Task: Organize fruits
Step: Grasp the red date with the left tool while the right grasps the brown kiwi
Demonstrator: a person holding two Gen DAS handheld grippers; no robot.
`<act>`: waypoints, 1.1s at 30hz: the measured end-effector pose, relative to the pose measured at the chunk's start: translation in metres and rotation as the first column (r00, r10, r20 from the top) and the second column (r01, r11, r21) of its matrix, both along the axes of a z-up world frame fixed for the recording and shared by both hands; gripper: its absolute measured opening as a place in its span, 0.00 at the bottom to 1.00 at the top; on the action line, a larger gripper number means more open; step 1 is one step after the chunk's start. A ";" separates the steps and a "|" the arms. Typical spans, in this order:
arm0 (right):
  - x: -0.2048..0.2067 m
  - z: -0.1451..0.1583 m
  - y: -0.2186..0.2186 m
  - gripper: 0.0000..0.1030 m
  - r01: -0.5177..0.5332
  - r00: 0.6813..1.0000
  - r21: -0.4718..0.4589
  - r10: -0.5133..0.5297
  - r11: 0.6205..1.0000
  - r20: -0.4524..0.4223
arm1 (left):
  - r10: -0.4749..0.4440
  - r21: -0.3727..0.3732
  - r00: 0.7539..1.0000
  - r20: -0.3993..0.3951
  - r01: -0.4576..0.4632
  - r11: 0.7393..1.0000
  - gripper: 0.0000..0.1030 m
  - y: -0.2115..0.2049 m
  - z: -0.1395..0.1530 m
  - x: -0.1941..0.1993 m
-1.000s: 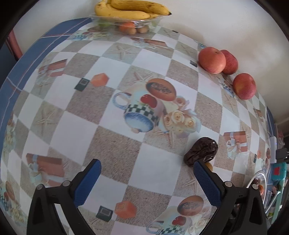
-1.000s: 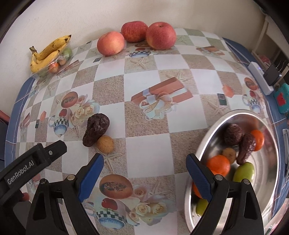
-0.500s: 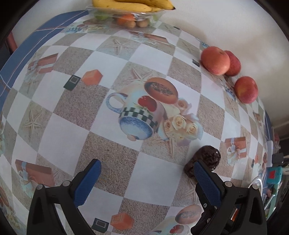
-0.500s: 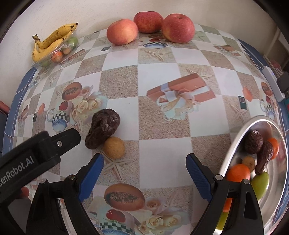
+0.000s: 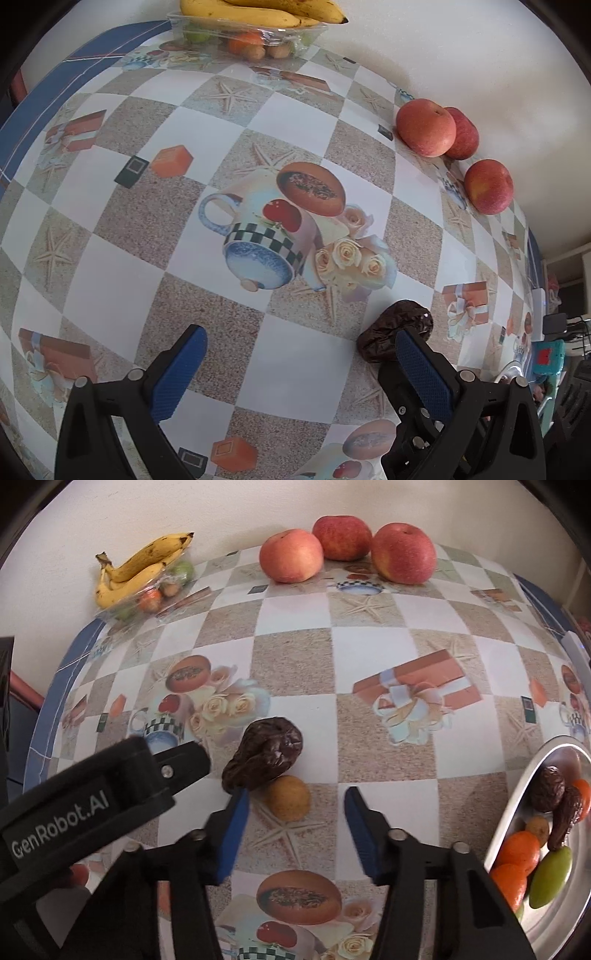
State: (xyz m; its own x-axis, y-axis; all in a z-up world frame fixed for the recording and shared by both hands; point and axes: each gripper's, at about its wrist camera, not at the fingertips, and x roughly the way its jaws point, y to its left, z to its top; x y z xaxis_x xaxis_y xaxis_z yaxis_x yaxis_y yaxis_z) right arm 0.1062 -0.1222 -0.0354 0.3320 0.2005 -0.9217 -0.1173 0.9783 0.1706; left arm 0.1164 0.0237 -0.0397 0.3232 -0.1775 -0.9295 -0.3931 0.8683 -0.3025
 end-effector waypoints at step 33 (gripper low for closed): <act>0.000 0.000 -0.069 0.26 0.180 0.983 0.008 -0.179 0.984 -0.037 | -0.185 -0.070 0.978 0.098 0.193 0.979 0.48 -0.052 0.004 0.013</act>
